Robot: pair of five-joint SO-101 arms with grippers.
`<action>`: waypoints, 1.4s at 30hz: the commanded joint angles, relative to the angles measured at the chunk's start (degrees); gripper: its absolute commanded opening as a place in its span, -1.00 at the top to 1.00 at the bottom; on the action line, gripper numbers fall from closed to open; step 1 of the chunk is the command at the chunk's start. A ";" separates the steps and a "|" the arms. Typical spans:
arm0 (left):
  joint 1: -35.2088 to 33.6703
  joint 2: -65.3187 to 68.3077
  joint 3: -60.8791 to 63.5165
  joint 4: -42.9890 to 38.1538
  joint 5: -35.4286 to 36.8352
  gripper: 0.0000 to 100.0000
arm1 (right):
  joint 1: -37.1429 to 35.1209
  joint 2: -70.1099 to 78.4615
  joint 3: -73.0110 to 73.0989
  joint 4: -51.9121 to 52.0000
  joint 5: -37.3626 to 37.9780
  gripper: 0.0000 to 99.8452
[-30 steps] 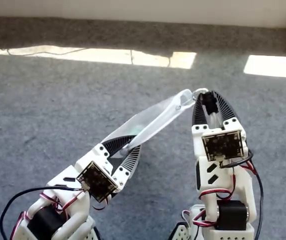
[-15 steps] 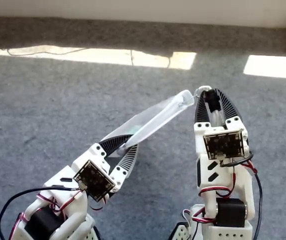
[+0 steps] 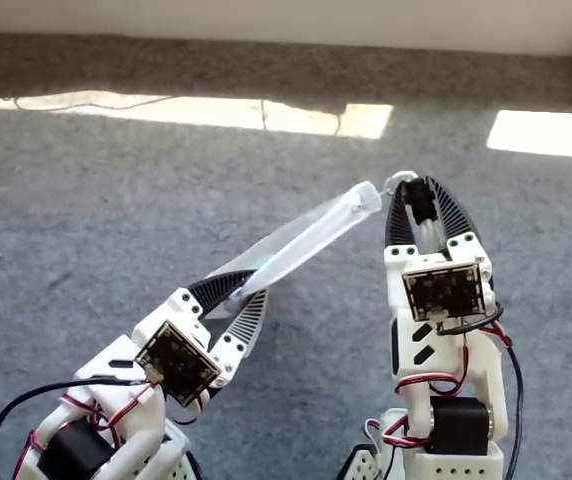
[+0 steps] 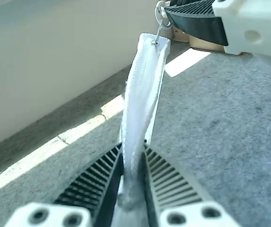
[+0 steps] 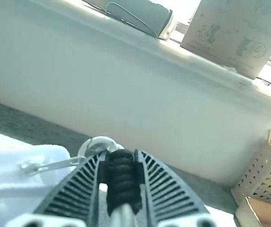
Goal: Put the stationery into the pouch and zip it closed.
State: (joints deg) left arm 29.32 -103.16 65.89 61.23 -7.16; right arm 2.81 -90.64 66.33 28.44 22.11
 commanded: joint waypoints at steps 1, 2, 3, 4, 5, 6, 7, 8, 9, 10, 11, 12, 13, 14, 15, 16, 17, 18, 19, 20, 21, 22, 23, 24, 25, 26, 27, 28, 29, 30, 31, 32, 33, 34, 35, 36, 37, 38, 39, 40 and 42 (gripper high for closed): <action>-5.93 -0.84 -4.00 2.11 -0.35 0.99 | 6.11 -0.84 -1.01 -3.21 0.09 0.99; -6.20 -0.84 -4.09 2.11 -0.35 0.99 | 6.11 -0.66 -1.01 -3.21 0.09 0.99; -6.20 -0.84 -4.18 2.11 -0.35 0.99 | 6.11 -0.66 -1.01 -3.21 0.09 0.99; -6.20 -0.84 -4.26 2.11 -0.35 0.99 | 6.11 -0.57 -1.01 -3.21 0.09 0.99; -6.20 -0.84 -4.26 2.11 -0.35 0.99 | 6.11 -0.57 -1.01 -3.21 0.09 0.99; -6.20 -0.84 -4.26 2.11 -0.35 0.99 | 6.11 -0.57 -1.01 -3.21 0.09 0.99; -6.20 -0.84 -4.26 2.11 -0.35 0.99 | 6.11 -0.57 -1.01 -3.21 0.09 0.99; -6.20 -0.84 -4.35 2.11 -0.35 0.99 | 6.11 -0.57 -1.01 -3.21 0.09 0.99; -6.29 -0.84 -4.35 2.11 -0.35 0.99 | 6.11 -0.57 -1.01 -3.21 0.09 0.99; -6.73 -0.84 -4.35 2.11 -0.35 0.99 | 6.11 -0.57 -1.01 -3.21 0.09 0.99; -7.34 -0.84 -4.35 2.11 -0.35 0.99 | 6.11 -0.57 -1.01 -3.21 0.09 0.99; -7.96 -0.84 -4.35 1.93 -0.35 0.99 | 6.11 -0.57 -1.01 -3.21 0.09 0.99; -8.75 -0.84 -4.44 1.76 -0.35 0.99 | 6.11 -0.57 -1.01 -3.21 0.09 0.99; -9.63 -0.84 -4.70 1.76 -0.35 0.99 | 6.11 -0.66 -1.01 -3.21 0.09 0.99; -10.33 -0.84 -5.23 1.76 -0.35 0.99 | 6.11 -0.57 -1.01 -3.21 0.09 0.99; -11.03 -0.84 -5.67 1.76 -0.35 0.99 | 6.11 -0.57 -1.01 -3.21 0.09 0.99; -11.65 -0.84 -6.11 1.76 -0.44 0.99 | 6.11 -0.57 -1.01 -3.21 0.09 0.99; -12.18 -0.84 -6.55 1.76 -0.53 0.99 | 5.93 -0.57 -1.01 -3.21 0.09 0.99; -12.62 -0.84 -6.90 1.76 -0.53 0.99 | 5.85 -0.57 -1.01 -3.21 0.09 0.99; -13.05 -0.84 -7.16 1.67 -0.62 0.99 | 5.76 -0.57 -1.01 -3.21 0.09 0.99; -13.49 -0.84 -7.25 1.67 -0.62 0.99 | 5.67 -0.57 -1.01 -3.12 0.09 0.99; -14.02 -0.84 -7.16 1.67 -0.70 0.99 | 5.41 -0.57 -1.01 -3.12 0.09 0.99; -14.73 -0.84 -7.08 1.67 -0.79 0.99 | 4.62 -0.57 -1.01 -2.95 0.09 0.99; -15.43 -0.84 -6.99 1.58 -2.02 0.99 | 3.74 -0.57 -1.01 -2.77 0.09 0.99; -16.04 -0.84 -6.90 1.14 -3.78 0.99 | 2.86 -0.57 -1.01 -2.33 0.09 0.98; -16.48 -0.84 -6.64 0.53 -5.01 0.99 | 1.80 -0.57 -1.10 -0.92 0.18 0.96; -16.57 -0.84 -5.93 -0.44 -6.07 0.99 | 0.57 -0.57 -1.27 1.19 0.18 0.91; -16.66 -0.84 -4.97 -1.76 -6.95 0.99 | -1.01 -0.66 -1.45 4.09 0.18 0.82; -17.10 -0.84 -3.47 -3.16 -7.82 0.99 | -2.42 -0.84 -1.54 7.08 0.18 0.73; -17.45 -0.84 -1.71 -5.01 -8.62 0.99 | -3.65 -0.92 -1.71 9.89 0.18 0.64; -17.54 -0.84 0.31 -7.21 -9.23 0.99 | -4.79 -0.92 -2.68 12.62 0.18 0.55; -17.54 -0.84 2.42 -9.67 -10.11 0.99 | -5.85 -0.92 -4.09 15.52 0.18 0.49; -17.54 -0.84 4.62 -11.78 -11.16 0.99 | -6.73 -0.92 -4.97 18.51 0.26 0.48; -17.54 -0.84 6.64 -13.63 -12.13 0.99 | -7.52 -0.92 -5.85 21.58 0.26 0.48; -17.54 -0.84 8.75 -15.21 -13.01 0.99 | -8.13 -0.92 -6.55 24.48 0.26 0.48; -17.54 -0.84 10.68 -16.70 -13.63 0.99 | -8.66 -0.92 -7.16 27.21 0.26 0.48; -17.54 -0.84 12.53 -17.85 -14.07 0.99 | -9.36 -0.92 -7.78 30.02 0.26 0.48; -17.54 -0.84 13.76 -18.64 -14.42 0.99 | -9.98 -0.92 -7.87 32.40 0.26 0.48; -17.36 -0.84 14.64 -18.99 -14.77 0.99 | -10.68 -0.92 -7.87 34.86 0.26 0.48; -17.10 -0.84 14.90 -18.64 -15.38 0.98 | -11.12 -0.92 -7.87 36.97 0.26 0.48; -16.31 -0.84 14.90 -17.32 -15.56 0.92 | -11.47 -1.01 -7.87 40.48 0.26 0.48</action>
State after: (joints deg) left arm 12.79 -104.04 80.22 43.91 -21.67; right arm -7.21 -91.16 62.20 64.31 21.93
